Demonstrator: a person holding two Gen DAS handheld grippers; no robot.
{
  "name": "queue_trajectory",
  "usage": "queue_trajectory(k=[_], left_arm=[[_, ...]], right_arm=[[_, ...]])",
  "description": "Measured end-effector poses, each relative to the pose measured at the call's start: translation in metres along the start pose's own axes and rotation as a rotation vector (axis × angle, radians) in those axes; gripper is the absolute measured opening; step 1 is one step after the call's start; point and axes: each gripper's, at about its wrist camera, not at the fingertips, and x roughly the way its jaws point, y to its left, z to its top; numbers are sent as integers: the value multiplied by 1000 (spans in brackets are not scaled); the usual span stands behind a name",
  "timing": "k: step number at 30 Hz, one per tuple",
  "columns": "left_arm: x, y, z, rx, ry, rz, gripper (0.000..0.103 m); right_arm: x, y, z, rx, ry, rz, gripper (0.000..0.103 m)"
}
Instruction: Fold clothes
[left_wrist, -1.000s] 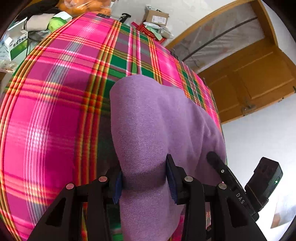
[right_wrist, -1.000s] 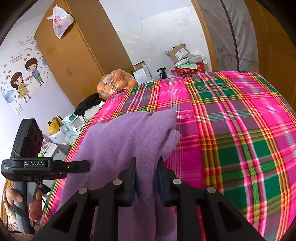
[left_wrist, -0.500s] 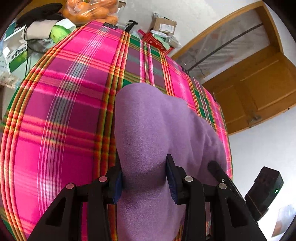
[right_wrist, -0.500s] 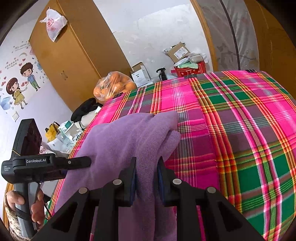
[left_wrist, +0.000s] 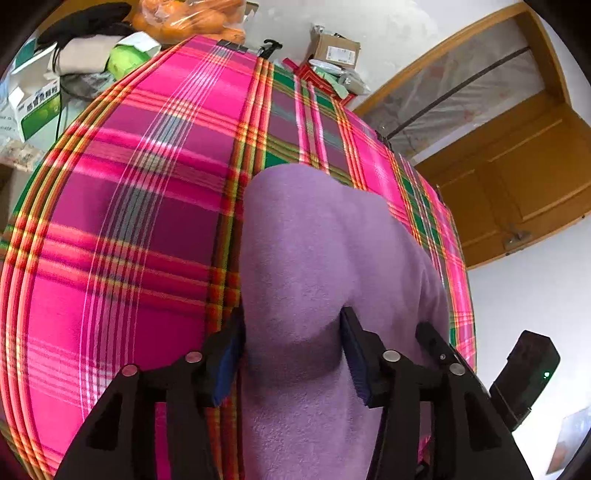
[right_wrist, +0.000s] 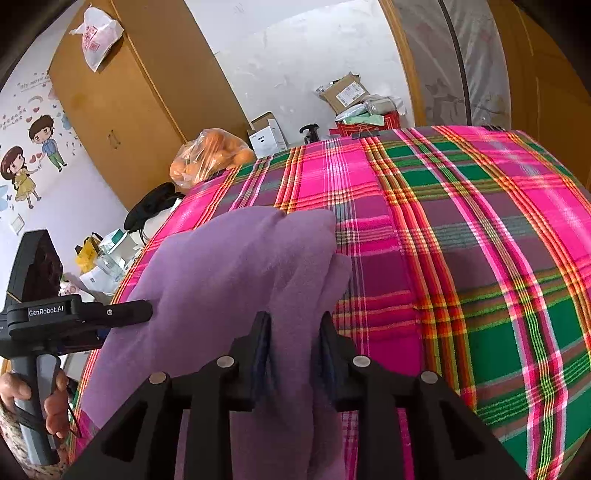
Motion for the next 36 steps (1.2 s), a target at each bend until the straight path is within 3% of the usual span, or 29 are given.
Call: queue_trajectory(k=[26,36], left_arm=[[-40,6,-87,-19,-38,22,58],[-47,-2,-113,9,-18,82,56]], right_arm=[[-57,5,-66,-26,3,-53,30],[-71,8,-89,-37,36,-72,30]])
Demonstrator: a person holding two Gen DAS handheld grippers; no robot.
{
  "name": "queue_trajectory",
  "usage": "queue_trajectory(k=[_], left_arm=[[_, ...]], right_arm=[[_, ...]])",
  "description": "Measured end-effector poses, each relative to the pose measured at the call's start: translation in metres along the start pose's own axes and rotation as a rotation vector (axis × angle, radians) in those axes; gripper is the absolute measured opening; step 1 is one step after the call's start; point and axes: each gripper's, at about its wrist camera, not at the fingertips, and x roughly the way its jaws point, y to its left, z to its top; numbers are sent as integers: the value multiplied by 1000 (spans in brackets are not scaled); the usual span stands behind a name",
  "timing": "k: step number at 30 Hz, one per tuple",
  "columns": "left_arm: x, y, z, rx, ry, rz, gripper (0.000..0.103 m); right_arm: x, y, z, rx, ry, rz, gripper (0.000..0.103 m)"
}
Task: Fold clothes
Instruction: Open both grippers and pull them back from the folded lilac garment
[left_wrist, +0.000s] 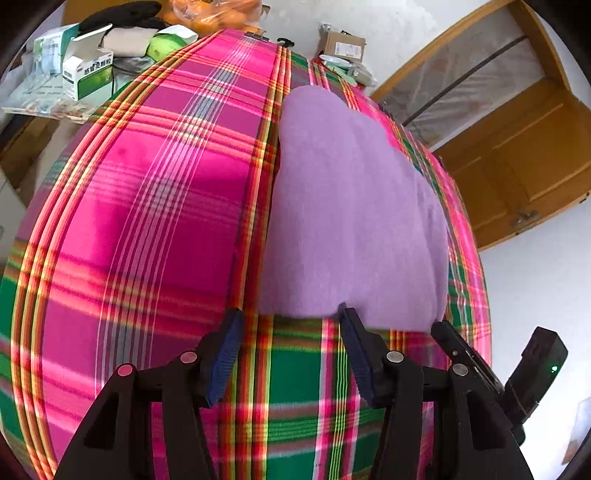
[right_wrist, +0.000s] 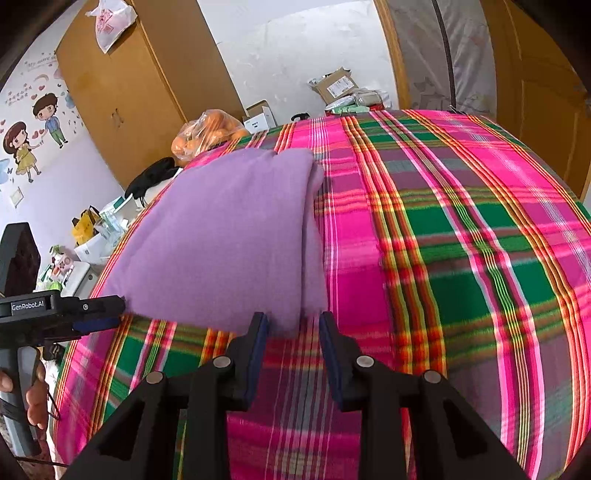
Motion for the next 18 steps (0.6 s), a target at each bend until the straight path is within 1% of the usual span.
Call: queue_trajectory(k=[7,9,11,13,16,18], left_arm=[[-3,-16,-24,62,-41,78,56],[-1,-21,-27,85,-51,104,56],[-1,-26,-31,95,-55,111,56],[0,-29,-33,105,-66,130,56],[0,-33,-36,131,-85,167,56],[3,-39,-37,154,-100,200,56]], right_arm=[[-7,7,-15,-35,16,-21,30],[-8,9,-16,-36,17,-41,30],[-8,11,-18,-39,18,-55,31],[-8,13,-20,-44,16,-65,32],[-9,20,-23,-87,19,-92,36],[-8,25,-26,-119,19,-110,40]])
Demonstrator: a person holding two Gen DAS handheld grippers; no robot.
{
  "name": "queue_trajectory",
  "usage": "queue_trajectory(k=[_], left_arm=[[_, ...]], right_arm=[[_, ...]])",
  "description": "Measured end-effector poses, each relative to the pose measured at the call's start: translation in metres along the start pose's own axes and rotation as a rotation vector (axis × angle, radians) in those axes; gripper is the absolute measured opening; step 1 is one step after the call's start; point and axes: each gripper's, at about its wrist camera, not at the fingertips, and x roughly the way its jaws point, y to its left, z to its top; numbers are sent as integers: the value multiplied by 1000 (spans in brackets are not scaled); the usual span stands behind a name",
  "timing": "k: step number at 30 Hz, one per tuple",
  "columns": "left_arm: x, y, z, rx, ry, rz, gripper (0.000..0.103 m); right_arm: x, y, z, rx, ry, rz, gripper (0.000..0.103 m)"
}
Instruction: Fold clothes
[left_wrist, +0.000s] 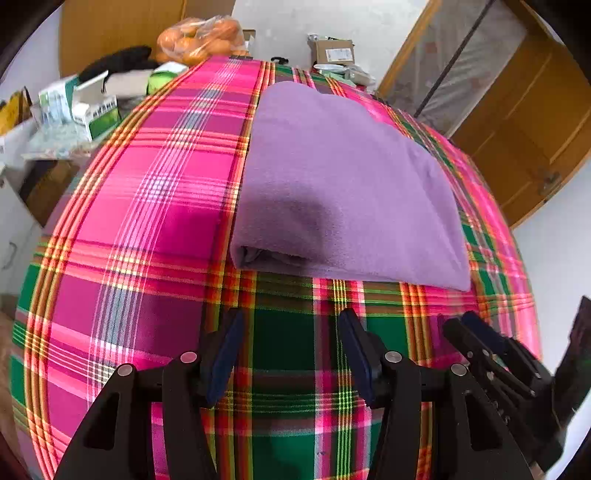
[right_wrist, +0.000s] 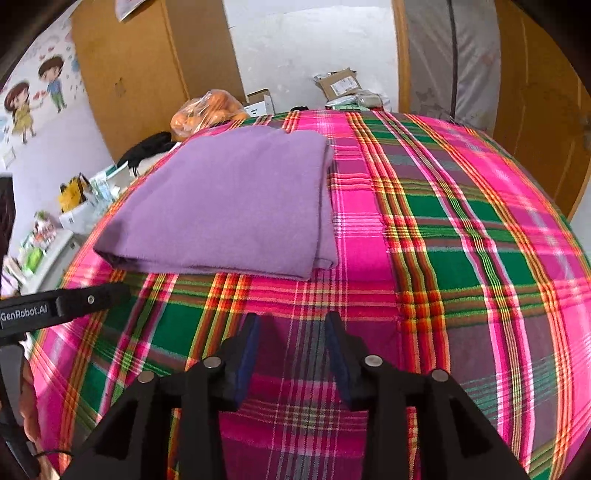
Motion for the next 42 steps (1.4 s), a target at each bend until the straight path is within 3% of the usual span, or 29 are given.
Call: queue_trajectory(k=[6,22,33,42], left_arm=[[10,-13,3,83,-40,84,56],[25,-29,9,170,-121,200,58],[29,-29,9,145,-175,220,61],[32,-29,13,142,-175,218,65]], right_arm=[[4,16,0,-85,18,-32,57],[14,21,9,-126,31,-51,69],[23,17,19,-118,37,-66,78],[31,13,28,-98,41,-79,85]])
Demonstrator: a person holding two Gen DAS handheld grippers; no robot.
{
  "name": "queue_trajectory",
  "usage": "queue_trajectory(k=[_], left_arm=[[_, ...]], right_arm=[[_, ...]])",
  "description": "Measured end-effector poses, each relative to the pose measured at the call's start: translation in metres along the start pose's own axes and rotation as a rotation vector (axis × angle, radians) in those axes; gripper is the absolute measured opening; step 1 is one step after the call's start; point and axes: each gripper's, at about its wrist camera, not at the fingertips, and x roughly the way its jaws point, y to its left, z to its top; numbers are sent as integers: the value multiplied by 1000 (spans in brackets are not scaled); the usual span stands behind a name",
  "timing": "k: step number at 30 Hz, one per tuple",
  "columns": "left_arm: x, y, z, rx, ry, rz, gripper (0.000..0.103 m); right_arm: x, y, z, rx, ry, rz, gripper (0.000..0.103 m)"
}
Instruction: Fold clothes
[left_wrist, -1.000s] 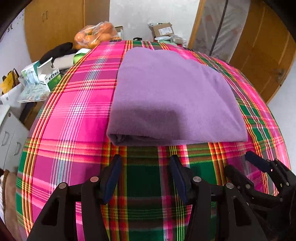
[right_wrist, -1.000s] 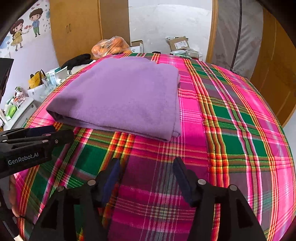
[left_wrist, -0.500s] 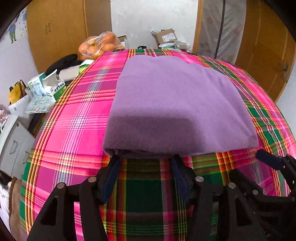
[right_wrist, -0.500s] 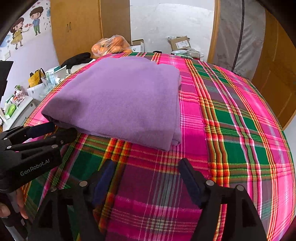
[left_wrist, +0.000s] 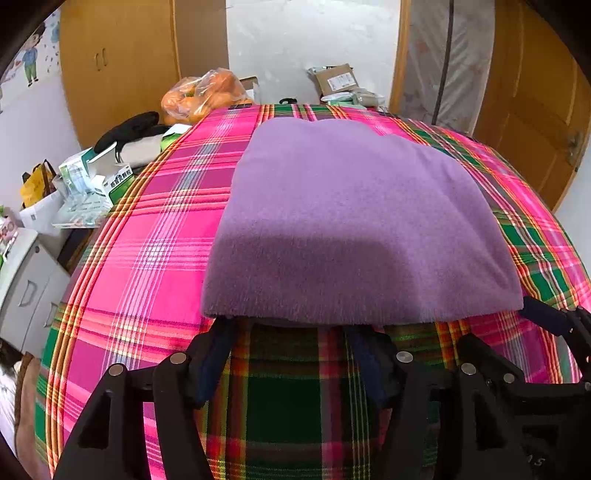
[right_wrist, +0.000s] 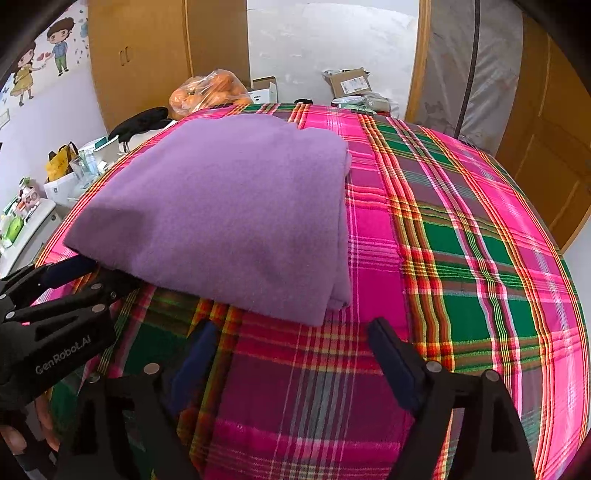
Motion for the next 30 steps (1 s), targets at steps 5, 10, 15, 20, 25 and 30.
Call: queue_trajectory(k=[5,10,15,20,25,30], left_arm=[[0,0,0,1,1,-8,67],[1,-3,0,20,8,-25,75],[0,-5,-1,21,8,-22,75],[0,-5,-1,21,8,-21,75],[0,-4,-1,21,8,-22,75],[0,-5,-1,21,8,-23,75]], right_arm=[[1,0,1,0,1,-1,86],[1,0,2,0,1,1,86],[2,1,2,0,1,0,86],[2,0,2,-1,1,0,86],[2,0,2,-1,1,1,86],[2,0,2,-1,1,1,86]])
